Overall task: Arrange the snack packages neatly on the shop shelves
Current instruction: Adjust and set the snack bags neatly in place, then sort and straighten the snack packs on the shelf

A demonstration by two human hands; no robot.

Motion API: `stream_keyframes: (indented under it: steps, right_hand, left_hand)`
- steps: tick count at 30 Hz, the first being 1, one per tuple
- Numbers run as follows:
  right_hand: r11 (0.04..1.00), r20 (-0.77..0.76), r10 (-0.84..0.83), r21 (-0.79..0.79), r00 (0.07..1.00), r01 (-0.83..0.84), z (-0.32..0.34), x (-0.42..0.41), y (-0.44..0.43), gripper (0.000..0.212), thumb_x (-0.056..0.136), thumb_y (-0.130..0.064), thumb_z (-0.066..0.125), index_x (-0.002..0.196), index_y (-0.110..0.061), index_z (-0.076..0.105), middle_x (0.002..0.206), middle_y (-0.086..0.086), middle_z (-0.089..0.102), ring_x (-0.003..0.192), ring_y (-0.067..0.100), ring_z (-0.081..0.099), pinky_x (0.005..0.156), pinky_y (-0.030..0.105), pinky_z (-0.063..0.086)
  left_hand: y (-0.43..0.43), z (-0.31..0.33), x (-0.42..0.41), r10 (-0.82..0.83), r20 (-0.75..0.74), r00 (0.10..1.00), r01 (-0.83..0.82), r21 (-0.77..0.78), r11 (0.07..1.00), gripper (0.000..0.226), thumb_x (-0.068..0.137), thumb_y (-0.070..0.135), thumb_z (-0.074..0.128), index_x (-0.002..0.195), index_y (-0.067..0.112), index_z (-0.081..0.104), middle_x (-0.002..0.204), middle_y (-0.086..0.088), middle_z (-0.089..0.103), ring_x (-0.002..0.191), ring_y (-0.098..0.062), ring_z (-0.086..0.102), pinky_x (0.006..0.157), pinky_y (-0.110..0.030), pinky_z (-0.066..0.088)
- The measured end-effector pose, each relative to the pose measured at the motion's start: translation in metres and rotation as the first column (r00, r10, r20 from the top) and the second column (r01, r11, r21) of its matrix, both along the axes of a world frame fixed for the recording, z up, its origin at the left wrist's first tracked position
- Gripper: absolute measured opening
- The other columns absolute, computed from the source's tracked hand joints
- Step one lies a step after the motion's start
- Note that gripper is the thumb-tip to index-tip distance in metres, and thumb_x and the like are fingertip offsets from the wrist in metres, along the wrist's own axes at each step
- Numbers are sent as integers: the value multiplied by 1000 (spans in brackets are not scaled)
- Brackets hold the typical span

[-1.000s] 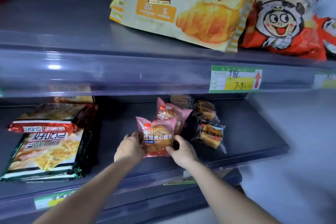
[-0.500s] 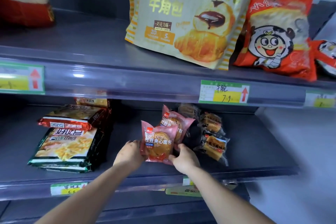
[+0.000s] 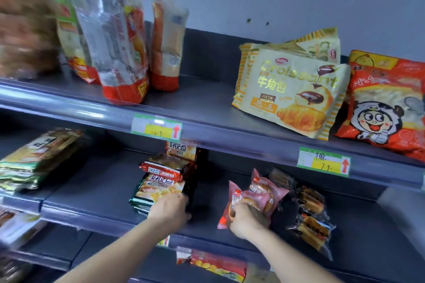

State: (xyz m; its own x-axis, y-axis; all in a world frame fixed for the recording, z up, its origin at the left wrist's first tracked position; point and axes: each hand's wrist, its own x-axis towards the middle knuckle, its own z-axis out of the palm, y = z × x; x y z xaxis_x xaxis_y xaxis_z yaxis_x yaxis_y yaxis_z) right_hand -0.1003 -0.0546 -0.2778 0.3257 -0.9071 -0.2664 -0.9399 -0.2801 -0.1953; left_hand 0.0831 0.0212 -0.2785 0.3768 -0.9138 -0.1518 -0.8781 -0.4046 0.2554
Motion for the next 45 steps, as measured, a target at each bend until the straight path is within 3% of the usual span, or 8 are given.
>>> stream_keyframes:
  steps: [2, 6, 14, 17, 27, 35, 40, 45]
  right_hand:
    - [998, 32, 68, -5, 997, -67, 9, 24, 11, 14, 84, -32, 61, 97, -27, 61, 107, -5, 65, 92, 21, 59, 76, 27, 48]
    - [977, 74, 213, -26, 974, -212, 27, 81, 42, 29, 82, -33, 68, 109, -25, 63, 118, -2, 63, 107, 23, 60, 82, 31, 49]
    - [885, 74, 454, -150, 888, -440, 74, 214, 126, 35, 83, -39, 69, 116, -28, 62, 121, -5, 62, 113, 22, 58, 77, 29, 41]
    - [854, 110, 512, -169, 852, -491, 88, 270, 155, 33, 82, -39, 70, 112, -28, 63, 120, -3, 64, 110, 22, 60, 85, 29, 48]
    - [748, 150, 653, -283, 743, -600, 127, 421, 230, 33, 82, -35, 67, 113, -26, 64, 119, -3, 65, 108, 20, 60, 85, 29, 50]
    - [686, 204, 722, -339, 661, -644, 167, 519, 249, 32, 83, -37, 67, 112, -26, 66, 114, -4, 66, 106, 19, 60, 87, 30, 50]
    - [662, 280, 747, -405, 603, -631, 195, 588, 243, 28, 82, -38, 67, 108, -27, 67, 109, -3, 68, 101, 20, 62, 85, 34, 53]
    - [623, 322, 777, -517, 541, -587, 236, 656, 228, 25, 86, -35, 64, 107, -23, 69, 108, -2, 70, 102, 19, 62, 85, 28, 49]
  left_hand:
    - [19, 11, 22, 31, 51, 998, -31, -12, 999, 33, 87, 36, 63, 116, 21, 63, 119, -5, 63, 110, -26, 60, 86, -33, 50]
    - [65, 30, 71, 109, 69, 992, -107, -27, 994, 29, 83, 30, 59, 110, 21, 65, 113, -3, 65, 104, -27, 63, 82, -34, 53]
    - [174, 80, 188, 208, 158, 965, -197, -82, 977, 25, 82, 27, 58, 105, 20, 64, 114, -2, 64, 105, -26, 62, 80, -33, 52]
    - [215, 100, 232, 266, 194, 944, -249, -111, 962, 23, 83, 28, 58, 103, 19, 63, 111, -4, 64, 105, -27, 62, 79, -34, 51]
    - [313, 135, 364, 401, 245, 883, -357, -204, 911, 36, 85, 35, 62, 118, 21, 62, 119, -1, 62, 112, -24, 60, 90, -37, 52]
    - [332, 161, 442, 450, 262, 854, -398, -229, 888, 31, 86, 34, 62, 114, 20, 63, 115, 0, 62, 109, -24, 59, 85, -34, 53]
    - [315, 187, 489, 440, 297, 848, -364, -279, 889, 22, 89, 37, 60, 99, 17, 62, 98, 0, 58, 93, -22, 58, 64, -29, 42]
    - [289, 220, 543, 471, 312, 825, -337, -397, 854, 24, 89, 36, 57, 104, 19, 63, 107, 0, 62, 99, -22, 59, 66, -28, 41]
